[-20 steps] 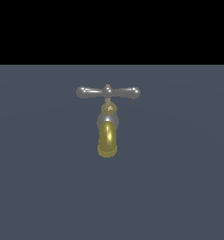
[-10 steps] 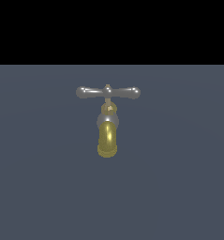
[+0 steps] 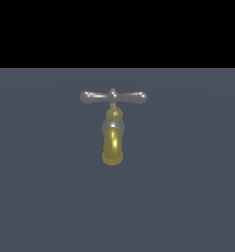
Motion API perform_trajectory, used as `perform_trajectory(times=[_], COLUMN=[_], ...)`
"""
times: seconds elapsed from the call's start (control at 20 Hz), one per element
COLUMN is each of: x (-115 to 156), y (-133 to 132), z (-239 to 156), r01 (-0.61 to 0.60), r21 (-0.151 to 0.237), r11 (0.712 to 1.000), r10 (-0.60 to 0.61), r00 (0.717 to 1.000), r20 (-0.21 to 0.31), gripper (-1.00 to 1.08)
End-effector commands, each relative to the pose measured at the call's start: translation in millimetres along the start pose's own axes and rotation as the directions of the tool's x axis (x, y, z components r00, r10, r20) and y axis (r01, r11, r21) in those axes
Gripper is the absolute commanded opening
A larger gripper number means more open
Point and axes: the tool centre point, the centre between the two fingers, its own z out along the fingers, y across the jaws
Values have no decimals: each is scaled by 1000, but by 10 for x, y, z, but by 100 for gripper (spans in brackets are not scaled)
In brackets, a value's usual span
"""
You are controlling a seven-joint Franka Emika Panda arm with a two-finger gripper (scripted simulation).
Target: Turn on the faucet by rotating a designated handle.
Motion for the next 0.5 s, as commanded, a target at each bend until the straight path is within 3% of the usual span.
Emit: perform_trajectory(times=[0.0,0.45], x=[41,239], y=[86,372], z=[121,551], r01=[61,272], r21=[0,0], r11=[998,962], r10=[-61,-272], r00=[998,962], r20=[1,6], gripper=[-100,-100])
